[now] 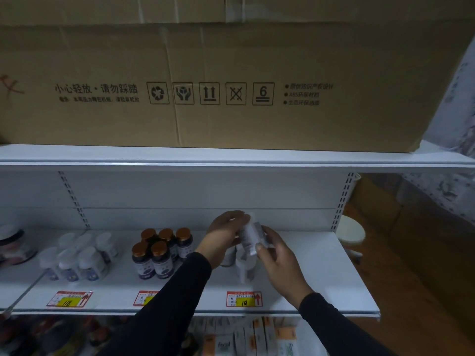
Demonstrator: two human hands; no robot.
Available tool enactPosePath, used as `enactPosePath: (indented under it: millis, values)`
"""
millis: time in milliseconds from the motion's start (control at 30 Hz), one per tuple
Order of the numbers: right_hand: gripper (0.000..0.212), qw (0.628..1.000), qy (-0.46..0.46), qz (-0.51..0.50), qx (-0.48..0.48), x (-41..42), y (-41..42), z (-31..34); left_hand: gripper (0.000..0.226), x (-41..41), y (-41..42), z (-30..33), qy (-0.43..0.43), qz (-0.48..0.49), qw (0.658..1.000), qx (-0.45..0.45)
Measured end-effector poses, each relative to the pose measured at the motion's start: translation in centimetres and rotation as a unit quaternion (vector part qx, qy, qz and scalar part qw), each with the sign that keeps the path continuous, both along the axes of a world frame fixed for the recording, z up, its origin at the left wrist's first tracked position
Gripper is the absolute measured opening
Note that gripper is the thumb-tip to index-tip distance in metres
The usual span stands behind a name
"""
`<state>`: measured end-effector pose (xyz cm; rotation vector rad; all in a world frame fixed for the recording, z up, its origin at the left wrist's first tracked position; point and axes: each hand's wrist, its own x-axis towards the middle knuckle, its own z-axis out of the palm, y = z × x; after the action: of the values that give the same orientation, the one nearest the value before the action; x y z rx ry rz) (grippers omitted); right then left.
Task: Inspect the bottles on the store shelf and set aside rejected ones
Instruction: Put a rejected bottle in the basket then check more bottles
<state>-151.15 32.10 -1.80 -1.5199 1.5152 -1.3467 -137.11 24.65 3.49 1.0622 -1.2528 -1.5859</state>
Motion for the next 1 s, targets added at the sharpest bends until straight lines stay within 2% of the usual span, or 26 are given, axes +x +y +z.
enactPosePath:
  millis: [133,200,300,400,500,567,633,833,933,1000]
  values:
    - [0.063,1.000,-0.005,-0.001,-0.004,0.2,-0.1,-0.4,0.037,-0.5,-0.1,-0.1,0.000,0.029,1.000,0.006]
    - [0.058,1.000,-0.002,-0.006,-0.007,0.3,-0.2,-0.2,0.039,-0.6,-0.3,-0.2,-0.014,0.022,1.000,0.000]
    - [0.038,1.000,-0.004,0.001,-0.002,0.2,-0.1,0.4,0.034,-0.3,-0.3,-0.1,-0.007,-0.008,1.000,0.000]
    - [0.032,1.000,0.003,0.002,0.007,0.1,-0.1,0.6,0.031,0.2,-0.4,0.0,0.017,-0.027,0.999,0.005]
    - [0.040,1.000,-0.004,0.004,0.005,0.1,-0.1,0.4,0.030,0.2,-0.5,0.1,0.019,-0.012,1.000,0.006]
    - [0.061,1.000,0.000,-0.002,0.009,0.0,-0.3,0.1,0.036,-0.1,-0.6,0.1,0.012,0.009,1.000,0.009]
    - [0.071,1.000,0.012,-0.007,0.009,-0.1,-0.3,-0.1,0.040,-0.3,-0.5,0.2,0.003,0.018,1.000,0.006]
    - [0.043,1.000,0.009,-0.003,0.008,-0.3,-0.1,0.5,0.033,-0.2,-0.3,0.7,0.025,-0.017,1.000,0.001]
    - [0.044,1.000,0.003,0.002,0.006,-0.3,-0.1,0.5,0.035,-0.1,-0.3,0.9,0.023,-0.007,1.000,-0.008]
    - [0.053,1.000,-0.011,0.007,0.003,-0.1,-0.2,0.3,0.038,-0.2,-0.2,0.8,0.023,0.012,1.000,-0.008]
